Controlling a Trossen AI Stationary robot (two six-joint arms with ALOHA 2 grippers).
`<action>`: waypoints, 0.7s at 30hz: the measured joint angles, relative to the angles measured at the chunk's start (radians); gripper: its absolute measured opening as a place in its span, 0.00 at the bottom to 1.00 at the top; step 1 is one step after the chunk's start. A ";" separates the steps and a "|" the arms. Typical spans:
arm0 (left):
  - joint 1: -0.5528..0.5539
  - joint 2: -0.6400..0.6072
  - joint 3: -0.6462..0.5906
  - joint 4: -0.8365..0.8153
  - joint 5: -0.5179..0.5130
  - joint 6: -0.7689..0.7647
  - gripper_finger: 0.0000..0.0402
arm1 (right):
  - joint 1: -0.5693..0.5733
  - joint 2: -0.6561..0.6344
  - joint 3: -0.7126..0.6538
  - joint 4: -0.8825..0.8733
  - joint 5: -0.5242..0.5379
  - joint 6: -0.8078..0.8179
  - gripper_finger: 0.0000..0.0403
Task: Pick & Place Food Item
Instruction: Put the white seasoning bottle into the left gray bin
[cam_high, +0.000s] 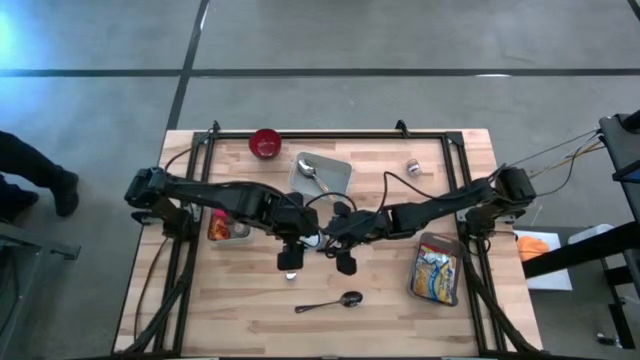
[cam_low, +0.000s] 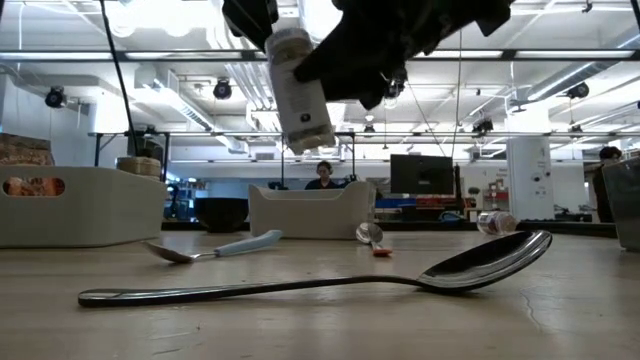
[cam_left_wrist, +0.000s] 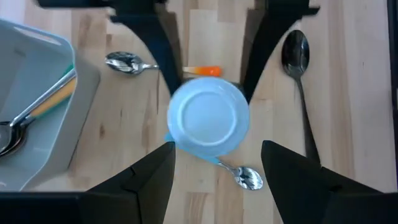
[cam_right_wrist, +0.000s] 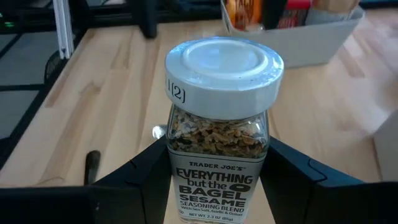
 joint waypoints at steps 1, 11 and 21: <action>-0.001 0.003 0.000 0.000 0.001 0.000 0.61 | 0.002 -0.002 0.005 -0.003 0.001 -0.010 0.49; 0.000 0.004 0.000 0.083 -0.011 0.020 0.81 | 0.015 -0.008 0.047 0.000 -0.019 -0.047 0.49; 0.000 0.004 0.000 0.090 -0.026 0.040 0.94 | 0.020 -0.008 0.065 -0.002 -0.050 -0.077 0.49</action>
